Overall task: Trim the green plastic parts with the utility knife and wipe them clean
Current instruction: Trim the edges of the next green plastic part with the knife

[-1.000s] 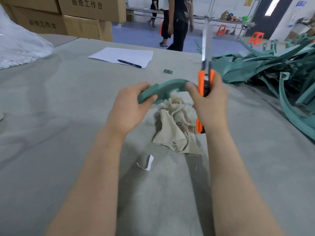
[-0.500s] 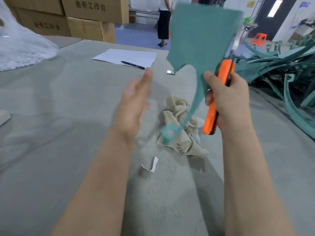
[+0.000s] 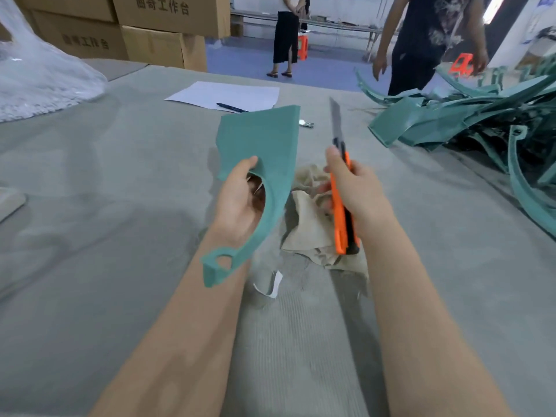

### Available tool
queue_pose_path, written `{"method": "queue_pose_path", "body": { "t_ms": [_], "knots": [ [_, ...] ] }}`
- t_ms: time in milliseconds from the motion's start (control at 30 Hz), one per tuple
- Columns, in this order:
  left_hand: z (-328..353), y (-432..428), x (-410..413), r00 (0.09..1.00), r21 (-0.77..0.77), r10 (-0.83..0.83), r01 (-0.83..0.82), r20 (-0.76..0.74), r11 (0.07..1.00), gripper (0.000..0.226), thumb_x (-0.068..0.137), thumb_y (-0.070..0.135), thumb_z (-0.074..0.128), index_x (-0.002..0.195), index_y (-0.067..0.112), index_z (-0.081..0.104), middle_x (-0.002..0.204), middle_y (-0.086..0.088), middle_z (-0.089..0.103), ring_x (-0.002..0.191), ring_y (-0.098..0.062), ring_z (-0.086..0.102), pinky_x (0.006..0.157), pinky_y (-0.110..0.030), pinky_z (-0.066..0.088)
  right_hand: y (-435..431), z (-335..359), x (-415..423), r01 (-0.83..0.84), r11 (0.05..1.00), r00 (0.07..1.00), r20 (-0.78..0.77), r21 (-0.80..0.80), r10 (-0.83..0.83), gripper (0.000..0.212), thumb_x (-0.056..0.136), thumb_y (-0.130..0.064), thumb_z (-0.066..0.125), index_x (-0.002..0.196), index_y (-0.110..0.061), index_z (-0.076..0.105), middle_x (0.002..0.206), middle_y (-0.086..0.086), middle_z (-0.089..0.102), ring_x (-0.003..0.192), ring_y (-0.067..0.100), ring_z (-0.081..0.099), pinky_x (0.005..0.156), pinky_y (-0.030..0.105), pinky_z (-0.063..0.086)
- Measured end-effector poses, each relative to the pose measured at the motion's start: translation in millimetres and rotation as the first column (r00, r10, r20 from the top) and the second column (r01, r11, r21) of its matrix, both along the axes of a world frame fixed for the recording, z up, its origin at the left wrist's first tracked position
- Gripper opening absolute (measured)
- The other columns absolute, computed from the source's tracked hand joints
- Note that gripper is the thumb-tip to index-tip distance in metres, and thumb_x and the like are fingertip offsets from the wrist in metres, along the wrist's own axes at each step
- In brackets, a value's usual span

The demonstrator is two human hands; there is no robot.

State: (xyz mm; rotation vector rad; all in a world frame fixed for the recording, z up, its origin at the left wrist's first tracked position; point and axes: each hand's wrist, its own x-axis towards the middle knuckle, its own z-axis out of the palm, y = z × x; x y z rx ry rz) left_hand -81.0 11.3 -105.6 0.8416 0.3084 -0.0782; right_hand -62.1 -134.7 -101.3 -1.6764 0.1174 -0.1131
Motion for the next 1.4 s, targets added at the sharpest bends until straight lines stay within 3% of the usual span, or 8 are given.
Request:
{"method": "queue_pose_path", "body": {
  "t_ms": [167,267,467,733,867,1000,1200,1400],
  "knots": [
    [-6,2,9,1.000,-0.060,0.020,-0.020,0.005,0.998,0.035,0.095,0.021,0.052,0.062,0.012,0.062,0.048,0.001,0.059,0.039,-0.014,0.057,0.039,-0.016,0.043,-20,-3,3,0.134,0.976,0.984,0.136,-0.170,-0.111,0.050,0.097,-0.052,0.042,0.093,-0.005,0.058,0.064,0.008,0.060,0.044,0.019,0.050,0.052,0.032,0.043],
    [-10,4,13,0.999,-0.116,0.012,-0.007,0.046,0.993,0.052,0.094,0.018,0.054,0.043,0.015,0.064,0.057,0.002,0.060,0.052,-0.011,0.058,0.055,-0.020,0.045,-18,-6,2,0.127,0.962,0.973,0.220,-0.243,-0.073,0.045,0.098,-0.052,0.041,0.076,-0.017,0.059,0.058,0.006,0.055,0.043,0.014,0.049,0.044,0.023,0.040],
    [-4,0,11,0.997,-0.268,0.074,-0.063,0.030,0.961,0.023,0.091,0.005,0.053,0.068,0.007,0.056,0.060,-0.005,0.062,0.047,-0.014,0.062,0.047,-0.017,0.052,-16,-12,4,0.143,0.927,0.959,0.282,-0.347,-0.042,0.061,0.096,-0.052,0.045,0.088,0.006,0.059,0.059,0.011,0.049,0.050,0.019,0.045,0.054,0.041,0.046],
    [-1,2,8,0.990,-0.334,0.064,-0.019,0.125,0.942,0.007,0.085,0.017,0.071,0.087,0.014,0.065,0.075,-0.001,0.072,0.059,-0.012,0.068,0.053,-0.020,0.054,-15,-14,5,0.130,0.923,0.958,0.287,-0.361,-0.023,0.057,0.095,-0.052,0.047,0.082,0.001,0.060,0.059,0.007,0.048,0.050,0.016,0.046,0.057,0.044,0.049],
    [-2,4,8,0.989,-0.306,0.044,0.001,0.141,0.952,0.014,0.086,0.006,0.066,0.073,0.012,0.066,0.072,-0.001,0.069,0.061,-0.014,0.067,0.058,-0.023,0.054,-12,-16,6,0.100,0.907,0.963,0.268,-0.410,0.015,0.058,0.094,-0.053,0.047,0.078,0.002,0.054,0.059,0.010,0.048,0.050,0.019,0.046,0.053,0.037,0.042],
    [-3,7,7,0.992,-0.319,0.041,0.000,0.121,0.948,0.010,0.091,0.012,0.062,0.082,0.014,0.064,0.072,0.000,0.069,0.061,-0.012,0.065,0.055,-0.021,0.053,-12,-14,4,0.119,0.915,0.962,0.272,-0.385,-0.011,0.055,0.096,-0.052,0.045,0.083,-0.001,0.063,0.057,0.006,0.052,0.052,0.018,0.048,0.056,0.041,0.048],
    [0,9,6,0.994,-0.299,-0.017,0.048,0.104,0.953,0.010,0.091,0.012,0.062,0.081,0.014,0.063,0.071,0.000,0.066,0.060,-0.012,0.059,0.049,-0.017,0.050,-14,-10,3,0.160,0.939,0.943,0.327,-0.306,-0.054,0.047,0.099,-0.050,0.041,0.065,-0.019,0.053,0.042,-0.012,0.052,0.044,0.011,0.047,0.049,0.022,0.039],
    [-1,8,6,0.994,-0.263,-0.089,0.104,0.067,0.959,0.003,0.088,0.010,0.063,0.088,0.013,0.063,0.079,0.000,0.064,0.059,-0.011,0.062,0.048,-0.016,0.051,-12,-11,2,0.157,0.937,0.940,0.337,-0.313,-0.045,0.051,0.097,-0.051,0.043,0.065,-0.012,0.052,0.048,-0.008,0.052,0.055,0.020,0.048,0.064,0.046,0.051]
  ]
}}
